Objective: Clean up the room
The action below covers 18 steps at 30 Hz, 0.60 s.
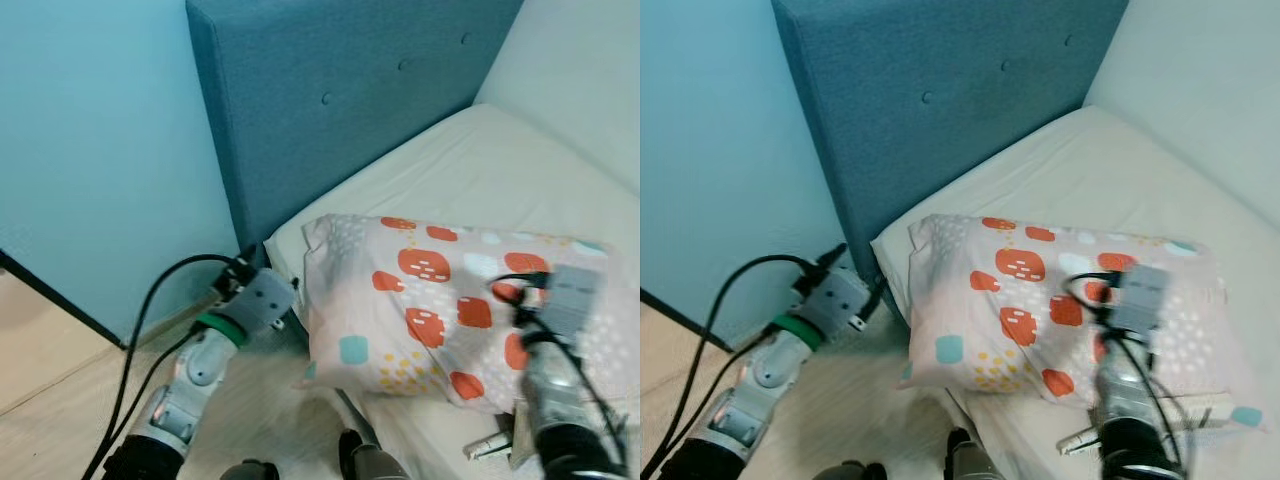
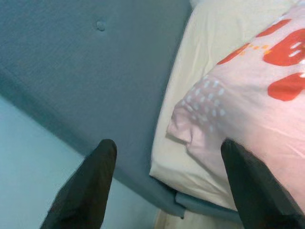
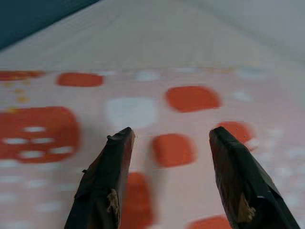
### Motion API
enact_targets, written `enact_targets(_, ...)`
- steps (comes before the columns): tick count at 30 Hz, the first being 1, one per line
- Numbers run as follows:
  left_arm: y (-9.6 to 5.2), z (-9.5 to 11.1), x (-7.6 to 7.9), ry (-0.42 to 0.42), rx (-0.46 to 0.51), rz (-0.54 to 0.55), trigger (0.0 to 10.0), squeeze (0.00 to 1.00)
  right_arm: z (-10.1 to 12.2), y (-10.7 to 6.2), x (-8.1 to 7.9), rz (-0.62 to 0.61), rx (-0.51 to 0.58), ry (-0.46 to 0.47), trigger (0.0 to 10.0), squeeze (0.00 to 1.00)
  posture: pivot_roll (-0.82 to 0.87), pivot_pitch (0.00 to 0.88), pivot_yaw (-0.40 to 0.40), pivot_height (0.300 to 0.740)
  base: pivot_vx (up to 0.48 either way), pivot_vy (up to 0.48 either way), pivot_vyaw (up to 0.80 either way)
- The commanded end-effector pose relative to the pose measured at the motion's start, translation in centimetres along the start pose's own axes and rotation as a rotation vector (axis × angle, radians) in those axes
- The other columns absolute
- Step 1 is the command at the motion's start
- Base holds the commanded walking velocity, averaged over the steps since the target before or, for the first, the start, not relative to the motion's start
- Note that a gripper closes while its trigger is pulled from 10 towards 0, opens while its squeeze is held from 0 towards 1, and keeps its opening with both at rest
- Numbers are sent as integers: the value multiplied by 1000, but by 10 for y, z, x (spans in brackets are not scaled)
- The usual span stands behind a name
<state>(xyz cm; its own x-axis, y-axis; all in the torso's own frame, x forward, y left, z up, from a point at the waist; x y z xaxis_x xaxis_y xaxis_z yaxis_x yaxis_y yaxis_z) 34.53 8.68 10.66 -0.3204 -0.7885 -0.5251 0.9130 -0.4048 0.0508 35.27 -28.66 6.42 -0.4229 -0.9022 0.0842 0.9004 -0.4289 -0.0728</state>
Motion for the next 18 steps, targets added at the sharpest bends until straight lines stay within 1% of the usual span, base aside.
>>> enact_targets(1, 8, -1, 24, -63, -30, -78, 10000, 0, -18, -5, 3, -44, -73, 53, 10000, 0, 28, 161, 8, 740, 0, 0, 0)
enact_targets(2, 14, -2, 29, -151, -63, -83, 10000, 0, -19, -7, 3, -64, -82, 58, 10000, 0, 22, 165, 8, 740, 0, 0, 0)
enact_targets(3, 14, -2, 29, -151, -63, -83, 10000, 0, -19, -7, 3, -64, -82, 58, 10000, 0, 22, 165, 8, 740, 0, 0, 0)
enact_targets(4, 22, -3, 34, -282, -108, -96, 10000, 16, -21, -7, 5, -99, -92, 76, 10000, 0, 11, 173, 8, 740, 0, 0, 0)
enact_targets(6, 22, -3, 34, -282, -108, -96, 10000, 16, -21, -7, 5, -99, -92, 76, 10000, 0, 11, 173, 8, 740, 0, 0, 0)
enact_targets(7, 30, -2, 40, -393, -139, -122, 10000, 388, -20, -8, 9, -128, -94, 79, 10000, 0, -1, 190, 8, 740, 0, 0, 0)
enact_targets(8, 30, -2, 40, -393, -139, -122, 10000, 388, -20, -8, 9, -128, -94, 79, 10000, 0, -1, 190, 8, 740, 0, 0, 0)
enact_targets(9, 41, 2, 46, -467, -160, -167, 10000, 1000, -15, -8, 15, -148, -70, 64, 10000, 0, -13, 202, 11, 740, 0, 0, 0)
enact_targets(10, 49, 5, 51, -520, -177, -208, 10000, 1000, -9, -7, 21, -159, -37, 45, 10000, 0, -32, 217, 15, 740, 0, 0, 0)
enact_targets(11, 49, 5, 51, -520, -177, -208, 10000, 1000, -9, -7, 21, -159, -37, 45, 10000, 0, -32, 217, 15, 740, 0, 0, 0)
enact_targets(12, 55, 7, 55, -558, -201, -248, 10000, 1000, 2, -6, 24, -147, 17, 6, 10000, 0, -42, 226, 17, 740, 0, 0, 0)
enact_targets(13, 55, 7, 55, -558, -201, -248, 10000, 1000, 2, -6, 24, -147, 17, 6, 10000, 0, -42, 226, 17, 740, 0, 0, 0)
enact_targets(14, 59, 7, 59, -607, -231, -287, 10000, 1000, 14, -6, 24, -120, 81, -42, 10000, 0, -69, 245, 23, 740, 0, 0, 0)
enact_targets(15, 62, 8, 62, -655, -253, -314, 10000, 1000, 26, -7, 20, -71, 146, -95, 10000, 0, -81, 256, 25, 740, 0, 0, 0)
enact_targets(16, 62, 8, 62, -655, -253, -314, 10000, 1000, 26, -7, 20, -71, 146, -95, 10000, 0, -81, 256, 25, 740, 0, 0, 0)
enact_targets(17, 65, 10, 66, -705, -271, -335, 10000, 1000, 32, -8, 15, -26, 181, -128, 10000, 0, -84, 259, 25, 740, 0, 0, 0)
enact_targets(18, 65, 10, 66, -705, -271, -335, 10000, 1000, 32, -8, 15, -26, 181, -128, 10000, 0, -84, 259, 25, 740, 0, 0, 0)
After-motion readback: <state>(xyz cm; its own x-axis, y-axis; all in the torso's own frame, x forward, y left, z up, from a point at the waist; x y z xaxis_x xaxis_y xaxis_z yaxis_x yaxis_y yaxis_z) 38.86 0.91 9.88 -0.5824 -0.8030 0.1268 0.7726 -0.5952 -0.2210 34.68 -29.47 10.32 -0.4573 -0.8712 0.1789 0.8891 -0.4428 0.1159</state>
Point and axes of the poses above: a point about 5 cm out from each wrist's last joint towards the gripper, its own y axis pointing out of the wrist towards the gripper, its own z axis along the axis of the wrist's last joint, x = y × z, the point moved 5 cm from there along y, pointing out of the wrist towards the gripper, and after that the axes turned 3 degrees about -y, right-handed, at the moved point
